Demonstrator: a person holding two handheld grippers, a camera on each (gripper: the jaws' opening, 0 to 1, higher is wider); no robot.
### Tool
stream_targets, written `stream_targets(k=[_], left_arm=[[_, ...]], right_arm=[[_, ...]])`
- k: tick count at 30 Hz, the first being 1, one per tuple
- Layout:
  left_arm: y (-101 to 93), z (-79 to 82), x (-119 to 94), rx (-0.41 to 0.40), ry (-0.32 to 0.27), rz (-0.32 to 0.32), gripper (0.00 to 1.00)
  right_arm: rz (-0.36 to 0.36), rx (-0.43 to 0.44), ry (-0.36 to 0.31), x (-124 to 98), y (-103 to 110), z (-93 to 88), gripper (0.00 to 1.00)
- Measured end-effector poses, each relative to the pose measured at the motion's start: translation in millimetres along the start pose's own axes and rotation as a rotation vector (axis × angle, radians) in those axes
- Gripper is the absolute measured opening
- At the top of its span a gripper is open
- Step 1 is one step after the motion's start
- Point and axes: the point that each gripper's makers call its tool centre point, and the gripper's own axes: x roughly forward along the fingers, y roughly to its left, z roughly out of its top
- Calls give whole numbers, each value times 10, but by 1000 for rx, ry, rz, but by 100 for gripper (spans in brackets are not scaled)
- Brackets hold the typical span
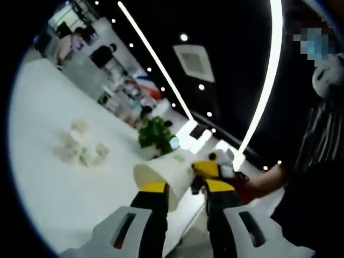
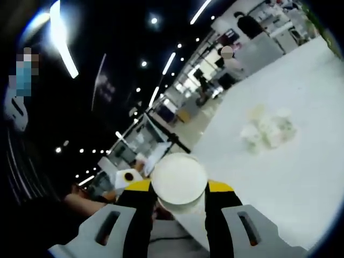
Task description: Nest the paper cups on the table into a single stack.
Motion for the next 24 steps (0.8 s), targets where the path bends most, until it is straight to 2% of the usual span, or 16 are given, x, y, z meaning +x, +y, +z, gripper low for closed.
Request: stream_targets(k=[8,24], left_arm=[[-17,27,-23,-14,-14,1,15],[-31,54,-43,-43,-26,-5,9]], right_arm=[[20,13,-2,15,44,-8,34],[41,28,-8,26,91,-21,34]])
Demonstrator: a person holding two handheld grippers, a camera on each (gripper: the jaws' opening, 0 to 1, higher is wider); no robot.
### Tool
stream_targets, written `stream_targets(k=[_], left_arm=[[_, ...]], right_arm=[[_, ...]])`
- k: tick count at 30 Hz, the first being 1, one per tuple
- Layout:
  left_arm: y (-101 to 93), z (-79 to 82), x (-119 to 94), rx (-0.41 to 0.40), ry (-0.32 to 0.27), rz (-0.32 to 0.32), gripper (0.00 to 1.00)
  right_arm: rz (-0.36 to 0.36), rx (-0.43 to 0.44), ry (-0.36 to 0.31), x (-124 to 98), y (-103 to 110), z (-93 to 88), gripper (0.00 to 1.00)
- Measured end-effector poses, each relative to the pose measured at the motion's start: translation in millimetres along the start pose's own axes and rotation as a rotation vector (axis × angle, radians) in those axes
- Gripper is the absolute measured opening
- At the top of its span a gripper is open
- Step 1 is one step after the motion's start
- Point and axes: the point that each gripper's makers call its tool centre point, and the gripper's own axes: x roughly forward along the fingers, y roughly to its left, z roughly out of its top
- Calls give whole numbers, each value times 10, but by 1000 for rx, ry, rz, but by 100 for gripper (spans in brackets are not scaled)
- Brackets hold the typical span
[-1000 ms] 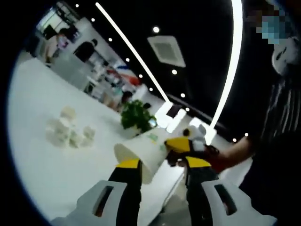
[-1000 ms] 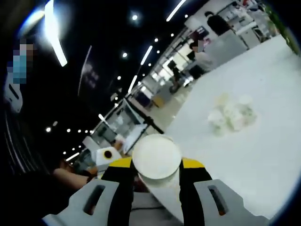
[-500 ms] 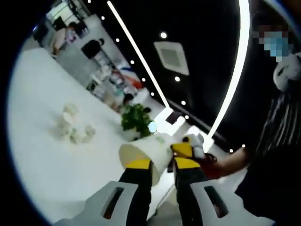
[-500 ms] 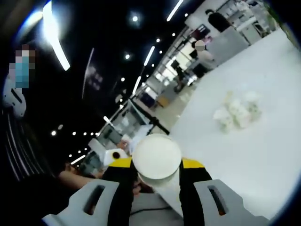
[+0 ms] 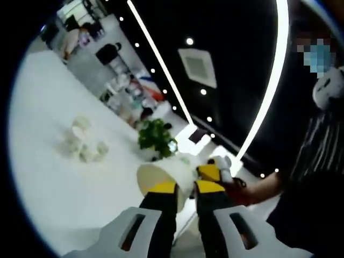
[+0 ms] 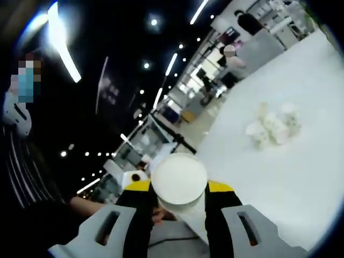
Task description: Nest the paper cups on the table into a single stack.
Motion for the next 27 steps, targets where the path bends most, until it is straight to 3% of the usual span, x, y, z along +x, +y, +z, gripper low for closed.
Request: stream_targets(k=[27], left_arm=[[-96,49,22,-87,10,-51,1]], right_arm=[[84,144,-43,-45,35,-19,34]])
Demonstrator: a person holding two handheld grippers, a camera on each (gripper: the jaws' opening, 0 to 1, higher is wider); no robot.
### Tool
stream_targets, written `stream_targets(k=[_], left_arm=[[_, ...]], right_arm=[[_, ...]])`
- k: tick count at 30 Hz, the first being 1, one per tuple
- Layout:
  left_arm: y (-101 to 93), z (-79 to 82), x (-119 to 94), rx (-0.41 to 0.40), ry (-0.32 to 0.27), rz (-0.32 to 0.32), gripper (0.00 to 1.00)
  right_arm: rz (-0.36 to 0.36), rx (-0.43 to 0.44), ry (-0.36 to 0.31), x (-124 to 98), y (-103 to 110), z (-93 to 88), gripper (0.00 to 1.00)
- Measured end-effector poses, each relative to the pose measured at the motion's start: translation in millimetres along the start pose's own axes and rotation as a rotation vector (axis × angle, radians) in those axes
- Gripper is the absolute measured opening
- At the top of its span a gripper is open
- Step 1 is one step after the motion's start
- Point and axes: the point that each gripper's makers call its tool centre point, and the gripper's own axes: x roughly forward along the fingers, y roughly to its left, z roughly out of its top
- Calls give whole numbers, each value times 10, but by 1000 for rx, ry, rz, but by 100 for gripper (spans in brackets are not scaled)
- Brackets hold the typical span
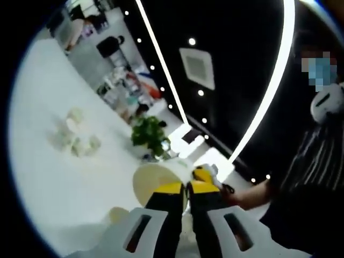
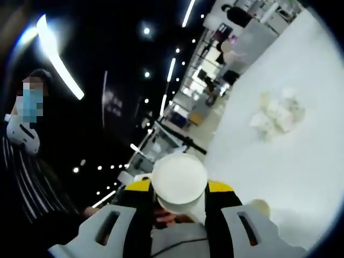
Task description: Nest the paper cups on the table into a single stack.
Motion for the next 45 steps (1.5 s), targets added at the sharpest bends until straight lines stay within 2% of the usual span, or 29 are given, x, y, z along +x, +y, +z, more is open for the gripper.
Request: stream_targets(k=[4,10,21,25,29,32,34,37,41,45], left_arm=[[-61,5,10,-34,11,-19,0],[-56,0,17,-29,19,-23,0],[-99,18,77,-14,27,-25,0],[-89,18,91,-9,30,-24,0],[-85,28,100,-4,27,-24,0],[-49,62,94,-5,14,-11,0],[-45,69,91,-4,10,-9,0],[-48,70,85,-1,11,-9,0],[-41,91,67,1,3,-1,0],[-39,112,55,5,-4,4,0]], right_arm=[[13,6,-5,-5,22,-5,34],[22,15,-15,-23,28,0,35],[14,-21,-35,-48,22,53,35],[6,-78,-7,-65,16,30,35],[7,-100,15,-82,5,0,32],[19,-145,82,-86,43,-118,29],[23,-191,80,-70,89,-130,30],[41,-198,74,-62,129,-140,31],[23,-217,100,-70,69,-180,35],[5,-229,90,-111,11,-162,37]])
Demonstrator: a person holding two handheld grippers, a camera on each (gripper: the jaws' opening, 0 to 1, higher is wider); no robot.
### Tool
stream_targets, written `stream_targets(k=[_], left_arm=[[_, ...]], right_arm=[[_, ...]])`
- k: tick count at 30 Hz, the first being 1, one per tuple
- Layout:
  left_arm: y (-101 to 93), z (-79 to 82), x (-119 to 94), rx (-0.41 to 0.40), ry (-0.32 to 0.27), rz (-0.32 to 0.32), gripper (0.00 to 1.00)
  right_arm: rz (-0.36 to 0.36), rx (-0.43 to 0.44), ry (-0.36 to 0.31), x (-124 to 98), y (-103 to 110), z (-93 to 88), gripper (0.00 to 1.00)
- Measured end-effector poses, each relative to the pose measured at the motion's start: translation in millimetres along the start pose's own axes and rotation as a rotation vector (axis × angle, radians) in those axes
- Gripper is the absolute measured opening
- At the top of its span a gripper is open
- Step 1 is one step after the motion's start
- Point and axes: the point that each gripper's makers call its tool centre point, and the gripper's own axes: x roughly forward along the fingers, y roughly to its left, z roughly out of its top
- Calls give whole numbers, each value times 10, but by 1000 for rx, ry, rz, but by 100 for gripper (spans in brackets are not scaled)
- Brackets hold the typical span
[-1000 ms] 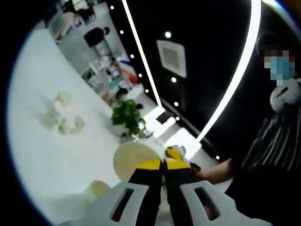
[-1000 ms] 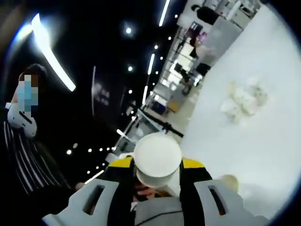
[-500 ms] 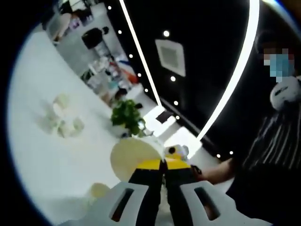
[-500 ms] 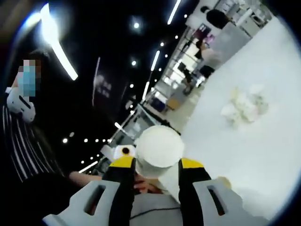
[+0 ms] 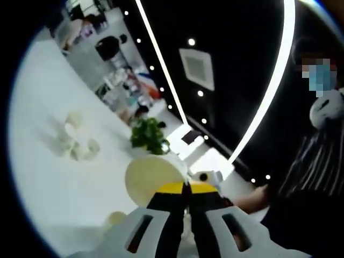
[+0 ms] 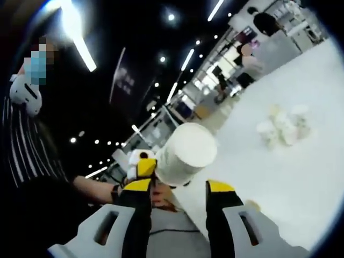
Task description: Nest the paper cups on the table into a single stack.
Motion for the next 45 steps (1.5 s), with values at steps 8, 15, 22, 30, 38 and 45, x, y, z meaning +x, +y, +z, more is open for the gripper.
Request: stream_targets(k=[8,15,22,30,38,45], left_arm=[[4,48,-26,5,-12,2,0],[15,62,-52,5,-10,7,0],[13,96,-74,17,-18,11,0],[11,128,-98,21,-24,16,0],[-53,127,-117,51,-7,12,0],[-84,137,-146,77,5,17,0]], right_arm=[[-47,-35,-48,-105,-106,101,44],[-84,-73,-80,-163,-181,206,51],[-144,-166,-129,-258,-280,404,62],[-203,-198,-104,-373,-435,478,72],[-308,-221,-98,-497,-675,564,94],[-369,-281,-73,-583,-821,598,100]])
